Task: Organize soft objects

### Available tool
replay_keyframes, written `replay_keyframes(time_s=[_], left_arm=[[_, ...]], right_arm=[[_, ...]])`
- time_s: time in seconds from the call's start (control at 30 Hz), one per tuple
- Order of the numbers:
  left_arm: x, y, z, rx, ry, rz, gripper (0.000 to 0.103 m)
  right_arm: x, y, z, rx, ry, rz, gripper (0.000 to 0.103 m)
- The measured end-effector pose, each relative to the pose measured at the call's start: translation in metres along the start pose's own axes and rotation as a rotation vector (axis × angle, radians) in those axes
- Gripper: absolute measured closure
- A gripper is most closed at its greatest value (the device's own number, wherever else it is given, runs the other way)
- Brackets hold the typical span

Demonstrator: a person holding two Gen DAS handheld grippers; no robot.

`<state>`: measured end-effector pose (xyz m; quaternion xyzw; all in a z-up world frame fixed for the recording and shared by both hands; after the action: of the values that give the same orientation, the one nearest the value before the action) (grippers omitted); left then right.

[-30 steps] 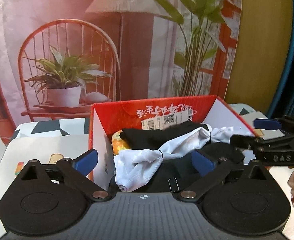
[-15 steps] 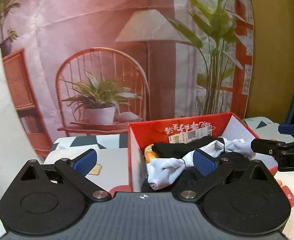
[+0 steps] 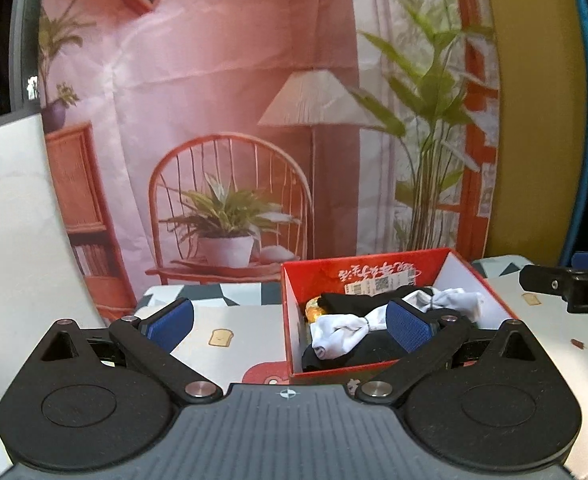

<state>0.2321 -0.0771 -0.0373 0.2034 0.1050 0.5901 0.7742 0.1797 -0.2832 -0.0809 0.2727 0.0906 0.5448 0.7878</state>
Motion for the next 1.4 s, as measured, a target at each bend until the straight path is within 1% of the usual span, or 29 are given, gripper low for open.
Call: replay_keyframes(time_s=[0.27, 0.37, 0.53, 0.73, 0.93, 1.4], left_arm=[[0.007, 0.071, 0.003, -0.045, 0.033, 0.002, 0.000], [0.009, 0.093, 0.002, -0.054, 0.050, 0.007, 0.000], [0.013, 0.113, 0.001, -0.072, 0.067, 0.022, 0.000], [0.019, 0.114, -0.002, -0.069, 0.093, 0.035, 0.000], [0.020, 0.113, -0.006, -0.059, 0.103, 0.041, 0.000], [0.020, 0.116, -0.009, -0.065, 0.104, 0.045, 0.000]], right_arm=[[0.012, 0.075, 0.011, -0.074, 0.009, -0.020, 0.000], [0.018, 0.103, 0.012, -0.088, 0.016, -0.027, 0.000], [0.026, 0.132, 0.008, -0.088, 0.022, -0.028, 0.000], [0.037, 0.145, 0.001, -0.071, 0.048, -0.021, 0.000], [0.043, 0.149, 0.002, -0.082, 0.061, -0.019, 0.000], [0.033, 0.152, -0.002, -0.082, 0.032, -0.053, 0.000]])
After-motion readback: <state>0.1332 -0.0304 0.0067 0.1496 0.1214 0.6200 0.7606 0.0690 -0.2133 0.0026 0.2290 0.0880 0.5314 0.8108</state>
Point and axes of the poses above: each gripper's, at about its wrist camera, not at the fingertips, and y roughly against the way its jaws point, x to its left, z to its top, the point moved 9 cm from there along -y, roughly the way its jaws point
